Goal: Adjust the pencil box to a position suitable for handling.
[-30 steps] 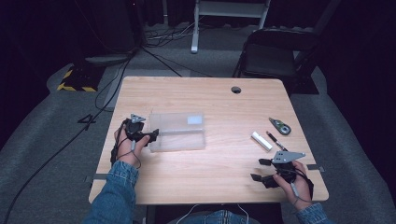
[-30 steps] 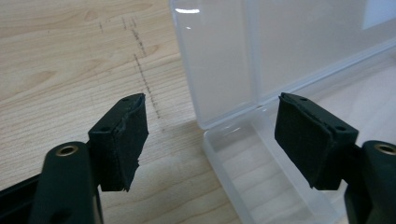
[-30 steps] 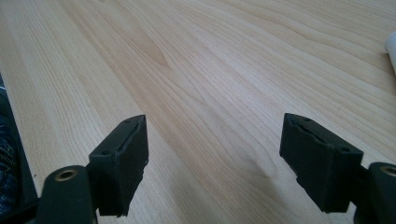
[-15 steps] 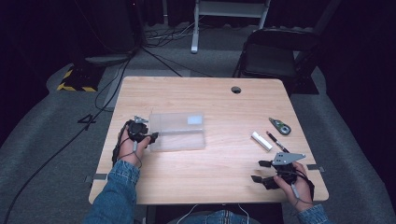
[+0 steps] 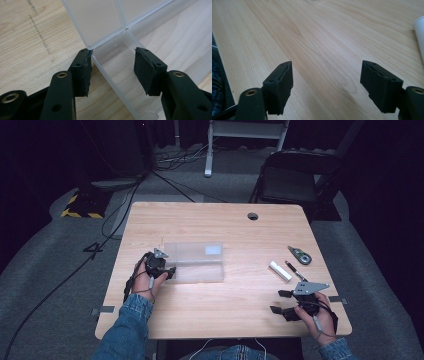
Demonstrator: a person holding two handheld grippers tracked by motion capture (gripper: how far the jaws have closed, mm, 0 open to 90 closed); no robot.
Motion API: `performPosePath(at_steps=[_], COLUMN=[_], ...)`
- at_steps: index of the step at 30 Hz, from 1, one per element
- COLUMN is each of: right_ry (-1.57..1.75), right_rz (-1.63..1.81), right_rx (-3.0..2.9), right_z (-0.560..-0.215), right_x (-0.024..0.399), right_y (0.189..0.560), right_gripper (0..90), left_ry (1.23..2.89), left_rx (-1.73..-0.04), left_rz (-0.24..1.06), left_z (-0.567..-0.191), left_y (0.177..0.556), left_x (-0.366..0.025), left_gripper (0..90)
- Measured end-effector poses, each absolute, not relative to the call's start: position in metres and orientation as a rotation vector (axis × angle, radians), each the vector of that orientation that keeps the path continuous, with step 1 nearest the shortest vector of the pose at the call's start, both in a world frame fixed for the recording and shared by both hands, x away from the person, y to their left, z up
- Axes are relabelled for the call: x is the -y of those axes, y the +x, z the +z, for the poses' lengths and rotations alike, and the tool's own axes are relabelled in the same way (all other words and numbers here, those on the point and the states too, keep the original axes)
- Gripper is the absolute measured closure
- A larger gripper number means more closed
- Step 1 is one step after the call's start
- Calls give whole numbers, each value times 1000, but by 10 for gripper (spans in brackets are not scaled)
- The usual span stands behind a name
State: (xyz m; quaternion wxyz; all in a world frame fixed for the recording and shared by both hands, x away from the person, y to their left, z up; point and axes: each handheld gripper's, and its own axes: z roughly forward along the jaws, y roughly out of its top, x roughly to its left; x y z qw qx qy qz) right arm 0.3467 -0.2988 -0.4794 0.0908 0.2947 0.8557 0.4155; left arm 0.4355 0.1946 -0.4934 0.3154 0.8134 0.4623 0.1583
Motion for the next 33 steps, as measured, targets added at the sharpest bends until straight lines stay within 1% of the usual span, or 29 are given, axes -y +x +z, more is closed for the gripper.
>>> performPosePath(at_steps=[6, 9, 11, 22, 27, 33], right_ry=[915, 939, 937, 938, 941, 946], right_rz=[1266, 1289, 1294, 1293, 1294, 1291], right_rx=[-2479, -2441, -2431, -2422, -2418, -2407], right_z=[-470, -464, -462, -459, -458, -456], right_x=[311, 318, 320, 322, 323, 326], right_y=[349, 351, 351, 353, 354, 354], right_gripper=[269, 267, 267, 266, 266, 262], left_ry=[2163, 2132, 2159, 2170, 2203, 2226], left_rx=[-1159, -1131, -1117, -1031, -991, -947], left_rz=[392, 405, 399, 365, 346, 324], left_z=[-494, -498, -496, -499, -497, -497], left_y=[427, 417, 413, 386, 377, 364], left_x=[-179, -169, -163, -136, -126, -114], left_gripper=[480, 474, 469, 428, 400, 394])
